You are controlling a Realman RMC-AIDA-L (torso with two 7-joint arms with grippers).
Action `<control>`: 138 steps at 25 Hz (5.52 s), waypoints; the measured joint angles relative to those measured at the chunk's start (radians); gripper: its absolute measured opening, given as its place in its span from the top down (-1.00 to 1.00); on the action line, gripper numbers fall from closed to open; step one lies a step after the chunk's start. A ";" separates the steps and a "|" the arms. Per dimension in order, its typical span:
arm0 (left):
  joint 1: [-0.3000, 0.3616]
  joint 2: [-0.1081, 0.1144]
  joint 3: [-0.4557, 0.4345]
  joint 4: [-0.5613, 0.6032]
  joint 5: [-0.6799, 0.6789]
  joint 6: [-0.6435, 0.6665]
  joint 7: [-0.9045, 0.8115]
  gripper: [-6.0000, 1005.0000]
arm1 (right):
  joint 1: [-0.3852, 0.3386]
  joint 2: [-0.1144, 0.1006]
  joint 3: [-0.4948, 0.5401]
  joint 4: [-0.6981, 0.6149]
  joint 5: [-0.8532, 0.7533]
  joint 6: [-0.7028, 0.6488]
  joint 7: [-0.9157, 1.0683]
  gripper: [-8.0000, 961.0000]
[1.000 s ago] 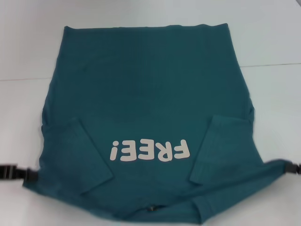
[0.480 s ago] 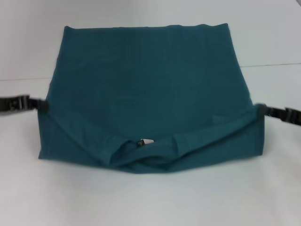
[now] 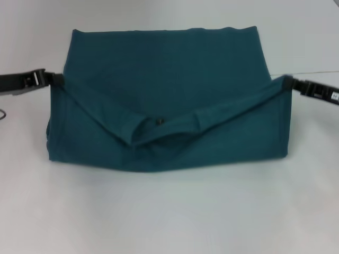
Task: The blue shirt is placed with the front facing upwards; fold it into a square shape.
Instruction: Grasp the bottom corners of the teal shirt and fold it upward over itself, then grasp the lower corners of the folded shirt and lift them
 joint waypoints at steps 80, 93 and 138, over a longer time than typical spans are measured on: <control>0.004 -0.140 -0.003 -0.158 -0.354 -0.391 0.334 0.65 | 0.118 0.062 -0.142 0.185 0.235 0.521 -0.285 0.64; 0.055 -0.141 0.010 -0.115 -0.379 -0.356 0.331 -0.24 | 0.080 0.057 -0.150 0.152 0.231 0.474 -0.284 -0.31; 0.256 -0.153 0.167 0.060 -0.273 -0.057 0.282 -0.50 | -0.018 -0.020 -0.282 -0.020 -0.243 0.133 0.439 -0.41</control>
